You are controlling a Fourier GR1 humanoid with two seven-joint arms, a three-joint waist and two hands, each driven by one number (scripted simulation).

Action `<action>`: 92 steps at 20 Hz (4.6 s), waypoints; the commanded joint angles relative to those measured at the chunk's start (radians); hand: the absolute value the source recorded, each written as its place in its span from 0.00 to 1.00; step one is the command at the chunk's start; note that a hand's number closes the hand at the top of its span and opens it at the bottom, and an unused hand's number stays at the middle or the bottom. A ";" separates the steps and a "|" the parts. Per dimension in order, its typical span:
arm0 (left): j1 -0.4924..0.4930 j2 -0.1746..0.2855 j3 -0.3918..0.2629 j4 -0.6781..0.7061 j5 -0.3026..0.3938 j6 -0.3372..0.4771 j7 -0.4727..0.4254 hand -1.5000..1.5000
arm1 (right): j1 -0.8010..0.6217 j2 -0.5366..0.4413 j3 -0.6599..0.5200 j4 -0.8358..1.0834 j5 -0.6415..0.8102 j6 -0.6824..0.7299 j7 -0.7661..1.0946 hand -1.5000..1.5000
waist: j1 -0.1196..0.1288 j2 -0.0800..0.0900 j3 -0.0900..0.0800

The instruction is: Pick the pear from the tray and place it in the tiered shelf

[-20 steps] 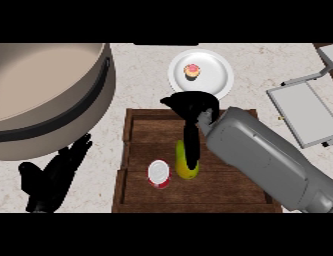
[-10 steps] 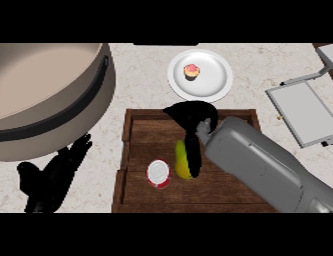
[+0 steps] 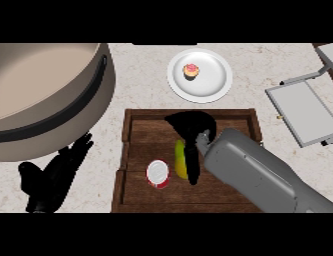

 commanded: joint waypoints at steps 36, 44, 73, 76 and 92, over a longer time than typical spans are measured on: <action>-0.152 0.035 0.149 0.007 0.019 0.085 -0.018 0.50 | 0.362 0.040 0.178 -0.141 0.543 -0.620 -0.040 1.00 | -0.039 -0.015 0.015; -0.104 0.051 0.146 -0.006 0.051 0.072 -0.018 0.50 | 0.321 0.034 -0.011 -0.484 0.592 -0.805 0.005 1.00 | -0.053 -0.023 0.014; -0.168 0.086 0.164 0.001 0.074 0.068 -0.010 0.50 | 0.382 -0.389 -0.801 -0.829 0.330 -0.556 0.143 1.00 | -0.035 -0.004 0.017; -0.143 0.072 0.150 0.005 0.075 0.063 -0.042 0.50 | 0.427 -0.434 -0.900 -0.788 0.280 -0.544 0.085 1.00 | -0.032 -0.004 0.016; -0.183 0.082 0.155 0.020 0.093 0.049 -0.022 0.50 | 0.600 -0.505 -1.201 -0.501 0.085 -0.501 -0.373 1.00 | -0.018 -0.001 0.015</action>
